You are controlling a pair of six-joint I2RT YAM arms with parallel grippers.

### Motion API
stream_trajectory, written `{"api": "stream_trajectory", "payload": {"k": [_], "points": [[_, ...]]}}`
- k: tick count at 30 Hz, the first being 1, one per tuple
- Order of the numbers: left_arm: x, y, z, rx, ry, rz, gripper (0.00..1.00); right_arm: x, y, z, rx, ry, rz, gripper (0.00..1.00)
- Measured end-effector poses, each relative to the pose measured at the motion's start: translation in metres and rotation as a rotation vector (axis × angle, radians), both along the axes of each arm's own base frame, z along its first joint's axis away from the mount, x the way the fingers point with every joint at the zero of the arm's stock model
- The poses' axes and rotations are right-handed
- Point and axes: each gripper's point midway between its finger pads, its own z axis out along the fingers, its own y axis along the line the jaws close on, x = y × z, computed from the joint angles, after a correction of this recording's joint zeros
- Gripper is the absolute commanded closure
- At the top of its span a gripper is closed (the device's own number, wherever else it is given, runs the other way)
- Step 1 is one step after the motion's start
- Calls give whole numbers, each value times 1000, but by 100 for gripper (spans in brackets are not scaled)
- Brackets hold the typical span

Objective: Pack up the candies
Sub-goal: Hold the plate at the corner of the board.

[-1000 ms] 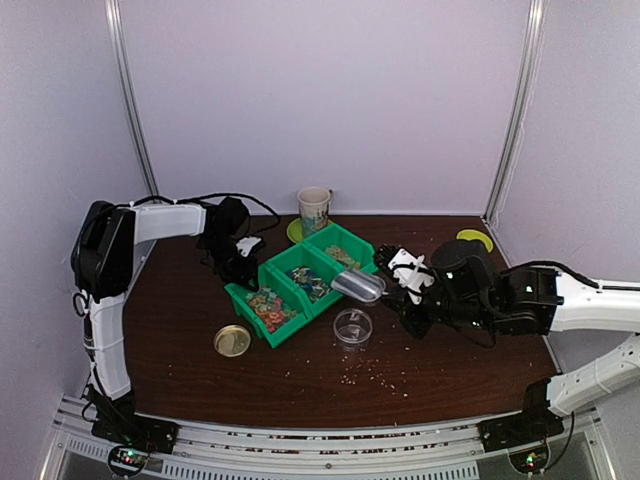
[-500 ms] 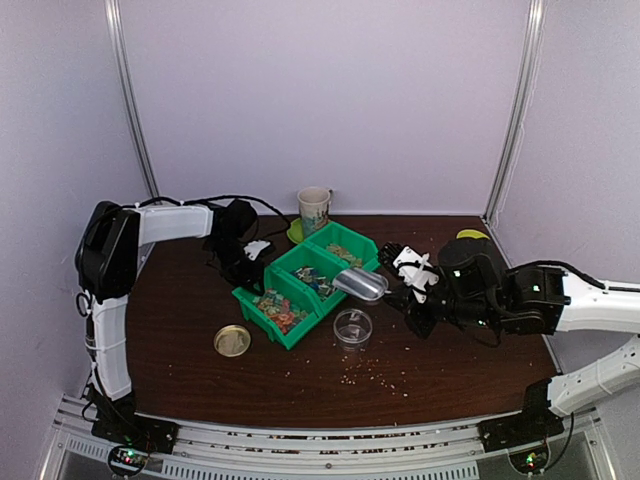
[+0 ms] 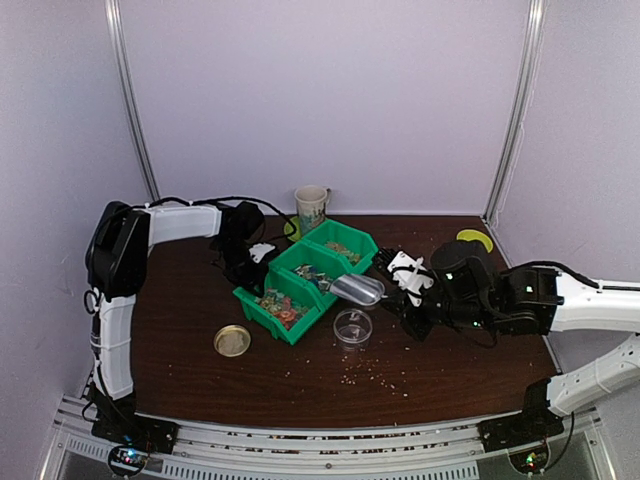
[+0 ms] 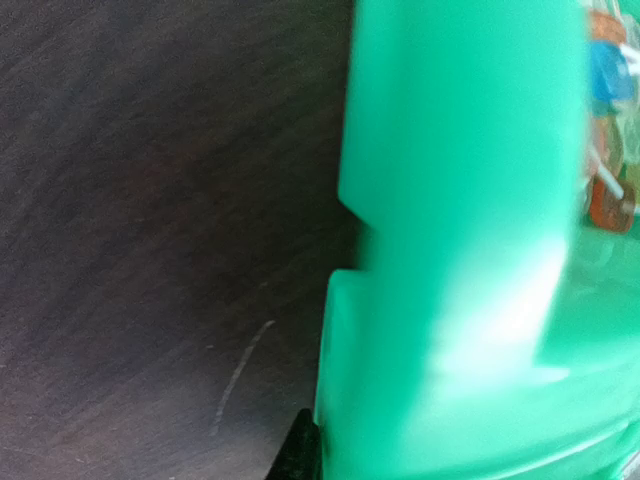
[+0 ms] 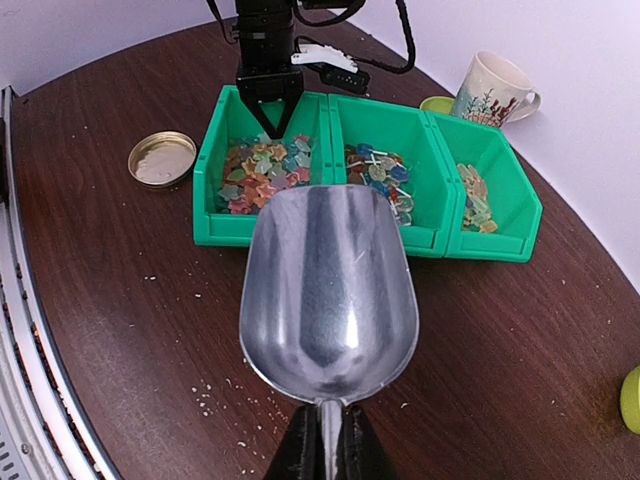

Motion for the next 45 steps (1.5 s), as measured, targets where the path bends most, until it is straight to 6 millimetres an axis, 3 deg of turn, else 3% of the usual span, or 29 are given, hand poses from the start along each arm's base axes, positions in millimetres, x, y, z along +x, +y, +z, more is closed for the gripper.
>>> {"api": "stream_trajectory", "payload": {"k": [15,28,38,45], "points": [[-5,-10,1,-49,16,20,100,-3,-5,-8,-48,12,7,100],[-44,-6,13,-134,108,111,100,-4,-12,3,-32,2,-5,100],[-75,12,25,-135,107,175,100,-5,-13,1,-45,13,-4,100],[-72,25,21,-89,59,211,100,-5,-4,6,-29,26,11,100]]}}
